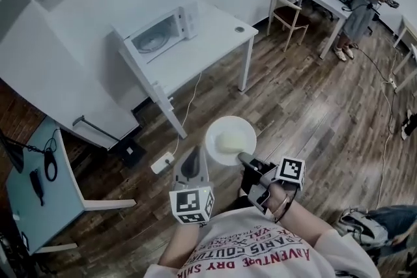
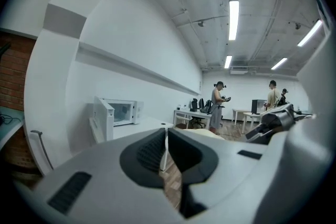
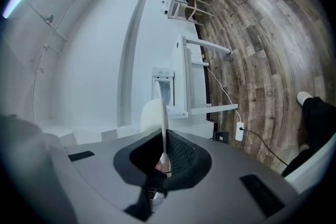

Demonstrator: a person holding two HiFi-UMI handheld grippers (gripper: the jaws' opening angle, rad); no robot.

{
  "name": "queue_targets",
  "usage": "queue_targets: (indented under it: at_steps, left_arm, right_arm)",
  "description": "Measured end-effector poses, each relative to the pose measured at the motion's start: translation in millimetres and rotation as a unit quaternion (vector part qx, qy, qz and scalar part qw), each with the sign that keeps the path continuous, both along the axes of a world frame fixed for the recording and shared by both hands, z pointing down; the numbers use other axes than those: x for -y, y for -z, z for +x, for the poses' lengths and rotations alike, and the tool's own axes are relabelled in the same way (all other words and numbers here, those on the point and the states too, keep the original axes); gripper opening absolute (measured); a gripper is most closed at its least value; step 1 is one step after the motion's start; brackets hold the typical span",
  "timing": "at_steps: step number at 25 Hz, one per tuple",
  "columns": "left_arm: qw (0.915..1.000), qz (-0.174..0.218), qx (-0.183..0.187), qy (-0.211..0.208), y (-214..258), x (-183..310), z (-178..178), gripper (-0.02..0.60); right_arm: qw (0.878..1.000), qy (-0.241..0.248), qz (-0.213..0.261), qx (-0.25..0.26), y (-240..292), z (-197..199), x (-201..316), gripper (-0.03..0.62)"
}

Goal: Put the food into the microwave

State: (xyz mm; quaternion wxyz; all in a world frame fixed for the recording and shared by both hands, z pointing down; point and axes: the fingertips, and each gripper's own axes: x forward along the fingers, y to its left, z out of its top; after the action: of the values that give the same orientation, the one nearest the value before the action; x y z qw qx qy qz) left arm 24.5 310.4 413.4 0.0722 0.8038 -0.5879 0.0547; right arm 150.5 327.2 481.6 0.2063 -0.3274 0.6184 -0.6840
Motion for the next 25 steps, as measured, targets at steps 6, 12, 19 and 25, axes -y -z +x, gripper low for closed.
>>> queue_targets:
  at_steps: [6, 12, 19, 25]
  left_arm:
    - [0.9996, 0.003, -0.010, 0.024, 4, 59, 51, 0.018]
    - [0.9989, -0.009, -0.002, 0.047, -2, 89, 70, 0.018]
    - [0.9977, -0.036, -0.001, 0.056, -26, 143, 60, 0.018]
    - [0.9985, -0.030, -0.002, 0.045, -23, 216, 42, 0.018]
  right_arm:
    - [0.999, 0.035, 0.015, -0.009, 10, 49, 68, 0.021]
    - [0.999, 0.048, 0.013, 0.004, 9, 74, 111, 0.021]
    - [0.999, 0.049, -0.014, 0.012, -15, 72, 160, 0.021]
    - [0.998, 0.056, -0.013, 0.014, -17, 49, 224, 0.021]
